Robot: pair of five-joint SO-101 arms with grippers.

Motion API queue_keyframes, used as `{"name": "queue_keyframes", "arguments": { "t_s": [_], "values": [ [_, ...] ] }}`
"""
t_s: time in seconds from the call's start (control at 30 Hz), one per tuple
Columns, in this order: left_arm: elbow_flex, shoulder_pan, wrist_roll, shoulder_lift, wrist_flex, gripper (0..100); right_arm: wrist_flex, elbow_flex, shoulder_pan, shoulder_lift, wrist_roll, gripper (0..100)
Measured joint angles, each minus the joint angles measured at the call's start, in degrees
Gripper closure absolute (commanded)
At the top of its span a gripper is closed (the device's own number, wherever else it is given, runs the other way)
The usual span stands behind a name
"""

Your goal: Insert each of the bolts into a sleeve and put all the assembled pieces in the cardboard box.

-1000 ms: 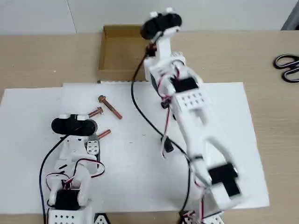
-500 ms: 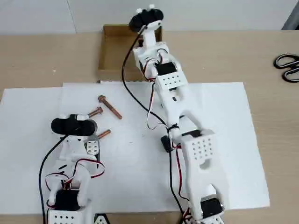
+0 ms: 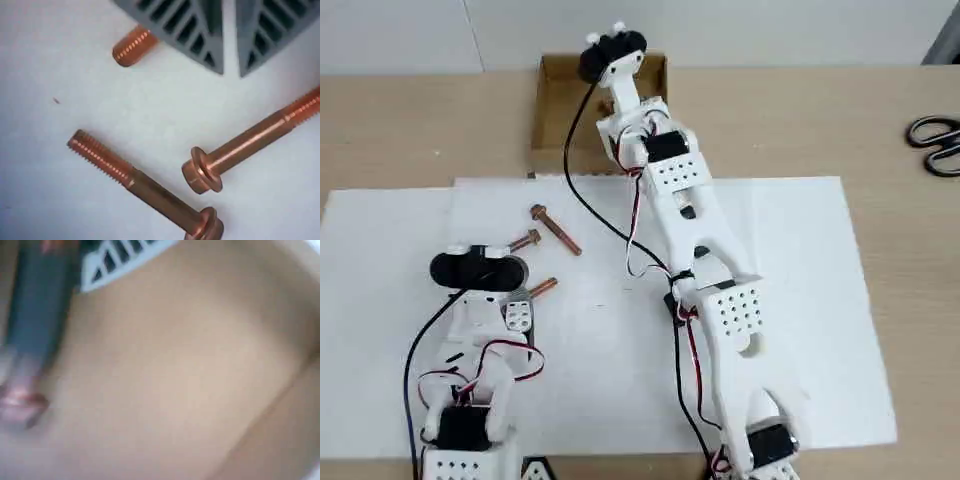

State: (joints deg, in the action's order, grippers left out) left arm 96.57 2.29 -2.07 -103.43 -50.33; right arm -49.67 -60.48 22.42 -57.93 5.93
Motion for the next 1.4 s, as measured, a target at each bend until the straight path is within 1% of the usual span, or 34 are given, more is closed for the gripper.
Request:
{"name": "queue_keyframes", "arguments": {
  "t_s": [0.1, 0.27, 0.53, 0.6, 0.77, 0.87, 0.93, 1.03, 1.27, 1.4],
  "values": [
    [0.0, 0.0, 0.0, 0.0, 0.0, 99, -6.3, -2.1, 0.1, 1.7, 0.0, 77.8],
    [0.0, 0.0, 0.1, 0.0, 0.0, 99, -21.9, -8.4, 0.1, 6.2, 0.0, 77.8],
    [0.0, 0.0, 0.1, 0.0, 0.0, 99, -43.8, -17.2, 0.1, 10.4, -8.0, 77.9],
    [0.0, 0.0, 0.1, 0.0, 0.0, 99, -45.6, -17.8, 0.5, 11.3, -10.7, 77.9],
    [0.0, 0.0, 0.1, 0.0, 0.0, 99, -46.6, -17.4, 2.2, 14.2, -16.4, 77.9],
    [0.0, 0.0, 0.1, 0.0, 0.0, 99, -47.0, -12.4, 2.4, 17.1, -20.0, 77.9],
    [0.0, 0.0, 0.1, 0.0, 0.0, 99, -47.0, -6.6, 2.2, 19.9, -22.6, 77.9],
    [0.0, 0.0, 0.1, 0.0, 0.0, 99, -47.0, 3.7, 2.3, 26.6, -24.3, 77.9],
    [0.0, 0.0, 0.1, 0.0, 0.0, 99, -47.0, 28.8, 3.3, 43.6, -24.8, 77.9],
    [0.0, 0.0, 0.1, 0.0, 0.0, 99, -47.0, 38.9, 3.3, 50.6, -20.6, 77.9]
  ]
}}
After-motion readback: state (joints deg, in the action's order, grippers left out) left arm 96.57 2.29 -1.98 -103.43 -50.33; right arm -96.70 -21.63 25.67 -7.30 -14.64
